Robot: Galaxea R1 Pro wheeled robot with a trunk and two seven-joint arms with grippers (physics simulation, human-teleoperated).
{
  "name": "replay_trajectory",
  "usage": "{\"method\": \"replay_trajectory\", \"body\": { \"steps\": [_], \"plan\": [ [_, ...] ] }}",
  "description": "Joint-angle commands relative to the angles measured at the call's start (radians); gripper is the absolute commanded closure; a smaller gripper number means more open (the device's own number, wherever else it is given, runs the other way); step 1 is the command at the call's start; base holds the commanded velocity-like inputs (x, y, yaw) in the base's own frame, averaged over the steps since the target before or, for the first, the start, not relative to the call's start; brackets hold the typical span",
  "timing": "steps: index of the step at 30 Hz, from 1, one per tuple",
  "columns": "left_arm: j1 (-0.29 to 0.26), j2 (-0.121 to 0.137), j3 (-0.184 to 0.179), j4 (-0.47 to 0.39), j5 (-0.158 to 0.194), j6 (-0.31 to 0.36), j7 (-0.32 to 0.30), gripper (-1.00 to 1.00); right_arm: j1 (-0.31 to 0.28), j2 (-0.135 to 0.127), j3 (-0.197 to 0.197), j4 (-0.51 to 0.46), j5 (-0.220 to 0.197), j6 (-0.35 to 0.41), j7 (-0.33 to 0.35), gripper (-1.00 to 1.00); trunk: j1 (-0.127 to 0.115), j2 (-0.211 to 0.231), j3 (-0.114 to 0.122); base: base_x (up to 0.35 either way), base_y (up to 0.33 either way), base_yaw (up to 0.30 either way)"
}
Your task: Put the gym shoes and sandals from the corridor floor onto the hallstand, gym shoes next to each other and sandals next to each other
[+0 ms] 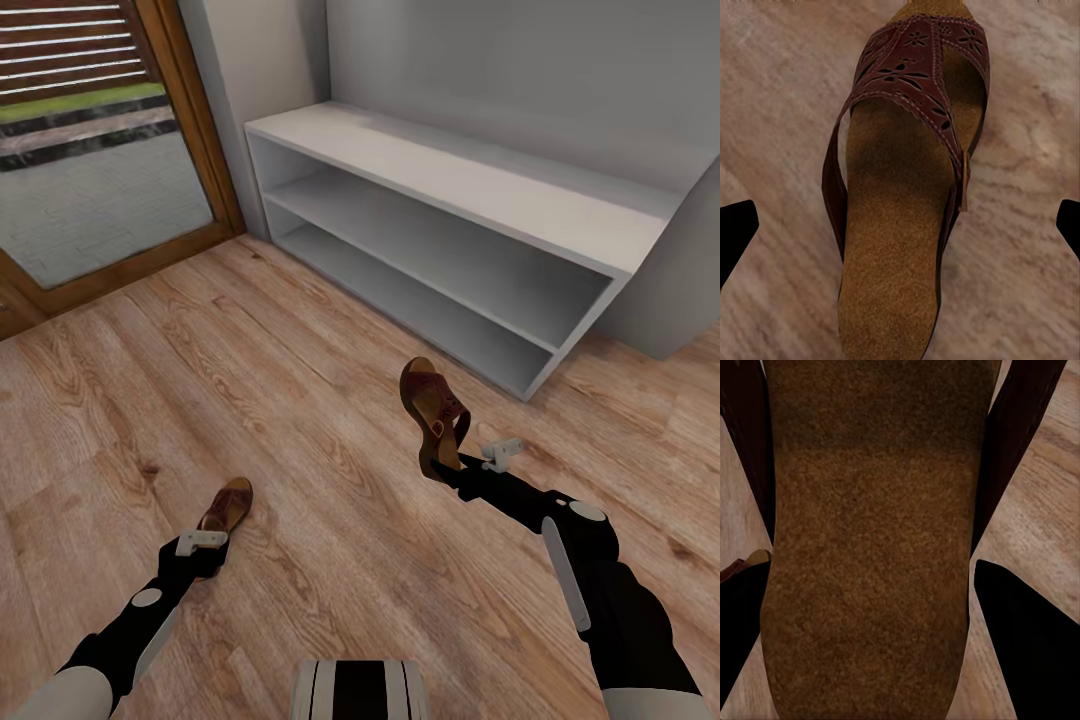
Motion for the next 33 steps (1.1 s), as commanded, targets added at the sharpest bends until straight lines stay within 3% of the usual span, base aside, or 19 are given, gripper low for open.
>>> {"method": "replay_trajectory", "body": {
  "steps": [1, 20, 33],
  "plan": [
    [-0.001, 0.001, -0.005, 0.001, 0.004, -0.004, 0.000, -1.00, 0.000, 0.000, -0.001, 0.000, -0.009, 0.009, 0.001, 1.00, 0.000, 0.000, -0.001, 0.000, 0.000, 0.000],
    [-0.003, 0.002, -0.002, 0.001, 0.005, -0.021, -0.001, -1.00, 0.000, 0.000, -0.003, 0.000, -0.009, 0.009, 0.001, 1.00, 0.008, -0.004, -0.098, 0.000, 0.000, 0.000],
    [-0.003, 0.001, -0.001, -0.007, 0.005, -0.021, -0.001, -1.00, 0.000, -0.001, -0.003, 0.000, -0.008, 0.009, 0.001, 1.00, 0.008, -0.004, -0.105, 0.000, 0.000, 0.000]
  ]
}}
